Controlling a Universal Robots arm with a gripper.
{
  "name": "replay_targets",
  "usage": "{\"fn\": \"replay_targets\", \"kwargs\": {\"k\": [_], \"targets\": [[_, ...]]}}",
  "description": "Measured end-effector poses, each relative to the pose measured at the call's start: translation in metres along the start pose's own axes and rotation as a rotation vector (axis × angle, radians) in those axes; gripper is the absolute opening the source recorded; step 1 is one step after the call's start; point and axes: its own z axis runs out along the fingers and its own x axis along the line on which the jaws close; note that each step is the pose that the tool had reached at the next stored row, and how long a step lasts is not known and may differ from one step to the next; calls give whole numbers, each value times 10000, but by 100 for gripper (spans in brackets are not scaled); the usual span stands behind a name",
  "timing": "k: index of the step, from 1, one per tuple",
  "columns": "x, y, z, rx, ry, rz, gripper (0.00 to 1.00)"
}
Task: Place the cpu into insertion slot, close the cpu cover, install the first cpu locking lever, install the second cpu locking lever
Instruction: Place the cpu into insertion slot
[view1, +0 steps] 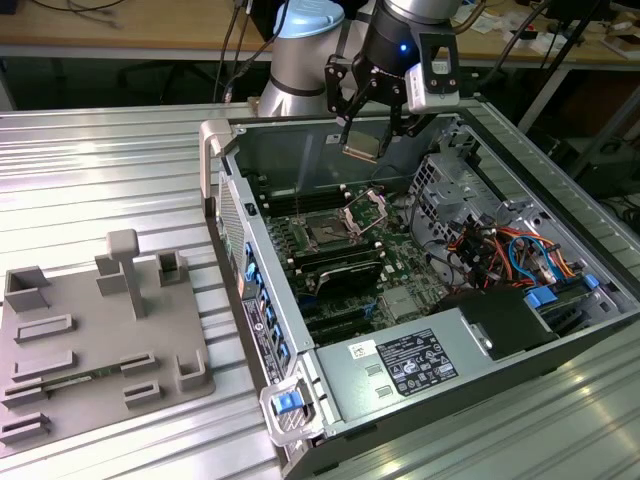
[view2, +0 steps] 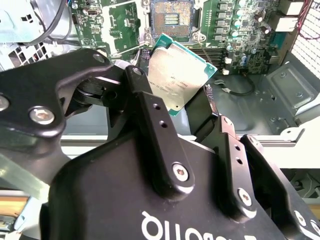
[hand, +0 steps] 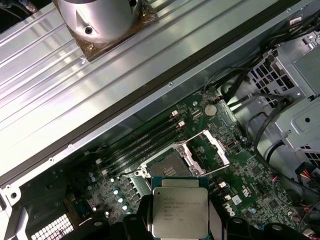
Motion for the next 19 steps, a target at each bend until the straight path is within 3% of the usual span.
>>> {"fn": "replay_targets", "kwargs": {"k": [19], "targets": [[6, -4, 0, -10, -44, 497, 55]]}}
